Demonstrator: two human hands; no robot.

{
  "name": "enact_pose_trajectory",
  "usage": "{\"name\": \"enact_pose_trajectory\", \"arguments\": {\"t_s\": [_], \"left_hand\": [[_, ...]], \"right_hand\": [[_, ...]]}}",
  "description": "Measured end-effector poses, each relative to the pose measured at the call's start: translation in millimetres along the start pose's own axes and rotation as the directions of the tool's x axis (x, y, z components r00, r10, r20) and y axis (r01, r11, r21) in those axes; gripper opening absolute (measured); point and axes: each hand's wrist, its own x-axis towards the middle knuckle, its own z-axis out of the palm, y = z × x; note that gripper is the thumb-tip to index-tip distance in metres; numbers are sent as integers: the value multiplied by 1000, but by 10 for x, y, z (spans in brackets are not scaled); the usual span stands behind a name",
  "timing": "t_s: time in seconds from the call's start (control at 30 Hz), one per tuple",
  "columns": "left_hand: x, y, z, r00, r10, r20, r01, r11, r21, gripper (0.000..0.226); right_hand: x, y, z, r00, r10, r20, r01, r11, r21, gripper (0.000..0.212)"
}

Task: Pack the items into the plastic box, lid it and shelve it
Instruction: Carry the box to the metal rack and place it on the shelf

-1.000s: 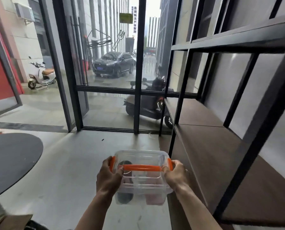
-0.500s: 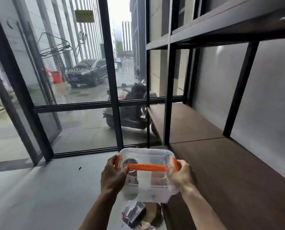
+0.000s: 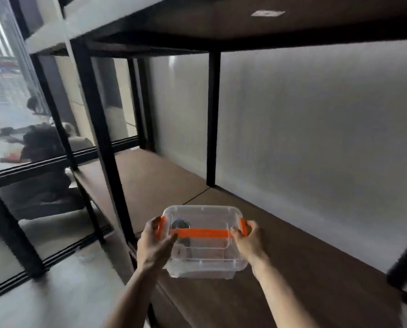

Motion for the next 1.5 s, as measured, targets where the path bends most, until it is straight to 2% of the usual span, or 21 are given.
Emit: {"name": "enact_pose_trajectory", "arguments": {"t_s": [0.17,0.27,0.37,0.47,0.63,0.8,0.93,1.17,1.33,1.5], "left_hand": [[432,255,741,963,119,243,-128,992,18,59],[538,359,1115,919,159,361,-172,985,2,59],[541,390,1394,875,184,449,-196,980,-19,62],[492,310,1590,830,178,529,-208,978,-4,62],[393,10,1701,777,134,615,-195,980,32,58],[295,-371,1659,731,84,677,-202,975,97,56],[241,-612,1620,707,80,703,-210,972,101,54],[241,-819,1586,684,78,725,-224,968,108,56],[232,-880,1576,665,135,734,-288,954,86,57],[231,-855,1514,629,184,755,-409,904,120,57]], "right_hand": [[197,156,-427,958,128,-256,-122,992,39,40],[170,261,-638,896,183,-405,-230,971,-68,33],[92,392,-781,834,213,-509,-330,932,-150,30],[0,566,-820,788,242,-566,-373,919,-126,26],[-187,926,-684,735,325,-595,-468,878,-99,27],[-378,1258,-417,718,440,-539,-550,834,-52,35],[-476,1430,-248,731,443,-519,-556,828,-76,45],[-508,1560,-44,732,420,-537,-554,826,-109,48],[-466,1615,-19,724,454,-519,-586,802,-116,54],[-504,1619,80,709,439,-551,-601,785,-149,67]]}}
